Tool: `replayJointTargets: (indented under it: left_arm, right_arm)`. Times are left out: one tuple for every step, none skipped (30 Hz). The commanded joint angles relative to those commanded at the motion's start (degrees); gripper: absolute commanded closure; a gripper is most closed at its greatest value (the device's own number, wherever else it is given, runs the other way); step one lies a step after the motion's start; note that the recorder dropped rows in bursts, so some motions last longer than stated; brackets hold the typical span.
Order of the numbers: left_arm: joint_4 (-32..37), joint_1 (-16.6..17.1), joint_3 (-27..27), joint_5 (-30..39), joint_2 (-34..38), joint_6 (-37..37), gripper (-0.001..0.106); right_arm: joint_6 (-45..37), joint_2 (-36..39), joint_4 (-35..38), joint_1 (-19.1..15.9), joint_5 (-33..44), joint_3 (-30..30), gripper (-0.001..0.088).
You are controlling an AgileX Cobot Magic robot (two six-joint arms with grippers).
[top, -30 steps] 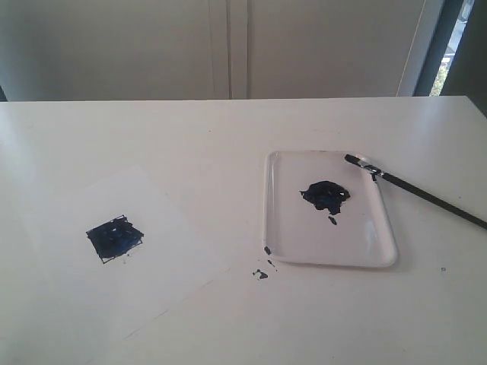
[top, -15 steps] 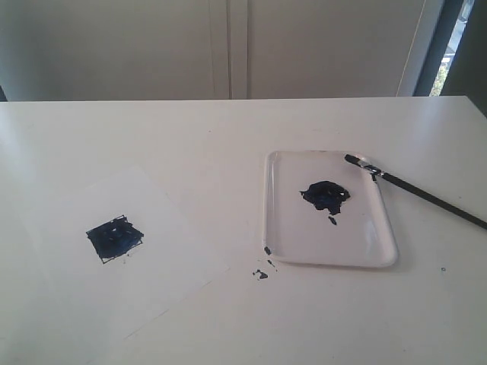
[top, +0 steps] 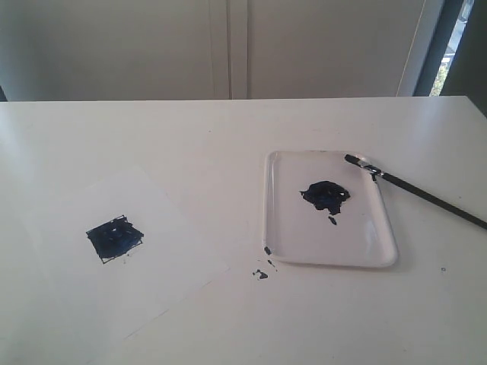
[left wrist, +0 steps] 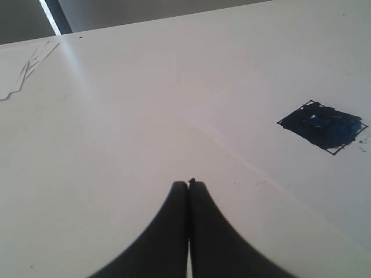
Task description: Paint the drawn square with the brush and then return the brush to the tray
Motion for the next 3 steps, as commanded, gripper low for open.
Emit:
replayJointTargets:
  left_arm:
    - [0.0,0.0,0.0,0.0,0.0,0.0,0.105]
    - [0.0,0.0,0.0,0.0,0.0,0.0,0.105]
    - [0.0,0.0,0.0,0.0,0.0,0.0,0.105]
  right_arm:
    - [0.0,0.0,0.0,0.0,0.0,0.0,0.0868]
    - [0.0,0.0,0.0,0.0,0.0,0.0,0.0868]
    - [0.0,0.0,0.0,0.0,0.0,0.0,0.0868]
